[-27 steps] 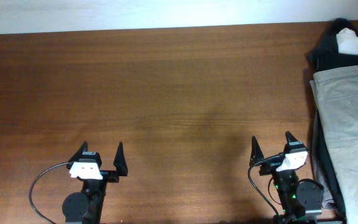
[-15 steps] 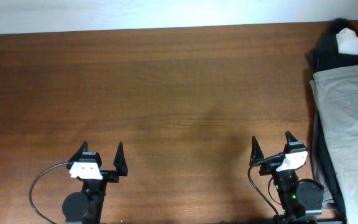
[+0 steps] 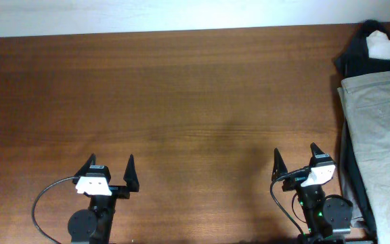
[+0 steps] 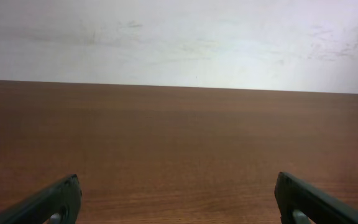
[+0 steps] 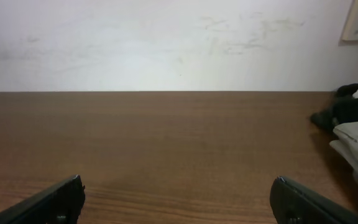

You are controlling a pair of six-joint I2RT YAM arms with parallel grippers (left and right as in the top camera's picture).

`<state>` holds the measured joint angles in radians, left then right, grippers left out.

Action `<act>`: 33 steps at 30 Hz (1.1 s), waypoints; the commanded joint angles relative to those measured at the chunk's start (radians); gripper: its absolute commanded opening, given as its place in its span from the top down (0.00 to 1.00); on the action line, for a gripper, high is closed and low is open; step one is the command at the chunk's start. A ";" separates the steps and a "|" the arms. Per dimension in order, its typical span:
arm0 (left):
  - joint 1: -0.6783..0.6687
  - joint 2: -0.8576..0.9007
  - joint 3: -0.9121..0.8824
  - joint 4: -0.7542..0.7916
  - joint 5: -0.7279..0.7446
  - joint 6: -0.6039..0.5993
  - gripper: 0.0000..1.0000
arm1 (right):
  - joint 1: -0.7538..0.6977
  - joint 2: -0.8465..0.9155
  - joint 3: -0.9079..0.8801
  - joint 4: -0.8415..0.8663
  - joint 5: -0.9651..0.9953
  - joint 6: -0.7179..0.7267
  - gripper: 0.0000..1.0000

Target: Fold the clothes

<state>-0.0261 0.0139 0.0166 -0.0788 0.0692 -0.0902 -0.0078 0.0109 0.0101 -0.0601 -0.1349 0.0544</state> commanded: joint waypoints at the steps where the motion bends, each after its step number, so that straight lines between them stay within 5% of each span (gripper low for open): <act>1: -0.002 -0.007 -0.007 -0.001 -0.014 0.016 0.01 | -0.005 -0.004 -0.005 -0.003 -0.060 0.028 0.01; 8: -0.002 -0.007 -0.007 -0.001 -0.014 0.016 0.01 | -0.006 -0.004 -0.003 0.058 0.035 0.080 0.01; 14: -0.002 -0.007 -0.007 -0.001 -0.014 0.016 0.01 | -0.006 0.063 0.199 0.078 0.106 0.027 0.01; 17: -0.002 -0.007 -0.007 -0.001 -0.014 0.016 0.01 | -0.006 0.274 0.397 -0.038 0.180 0.013 0.01; 21: -0.002 -0.007 -0.007 -0.001 -0.014 0.016 0.01 | -0.007 0.749 0.838 -0.427 0.304 -0.117 0.01; 23: -0.002 -0.007 -0.007 -0.001 -0.014 0.016 0.01 | -0.007 1.087 1.197 -0.741 0.361 -0.167 0.01; 27: -0.002 -0.007 -0.007 -0.001 -0.014 0.016 0.01 | -0.006 1.454 1.614 -1.098 0.353 -0.181 0.02; 33: -0.002 -0.007 -0.007 -0.001 -0.014 0.016 0.01 | -0.045 1.733 1.748 -0.996 0.524 -0.183 0.01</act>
<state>-0.0261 0.0151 0.0166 -0.0795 0.0624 -0.0898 -0.0113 1.6722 1.7317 -1.0950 0.2680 -0.1204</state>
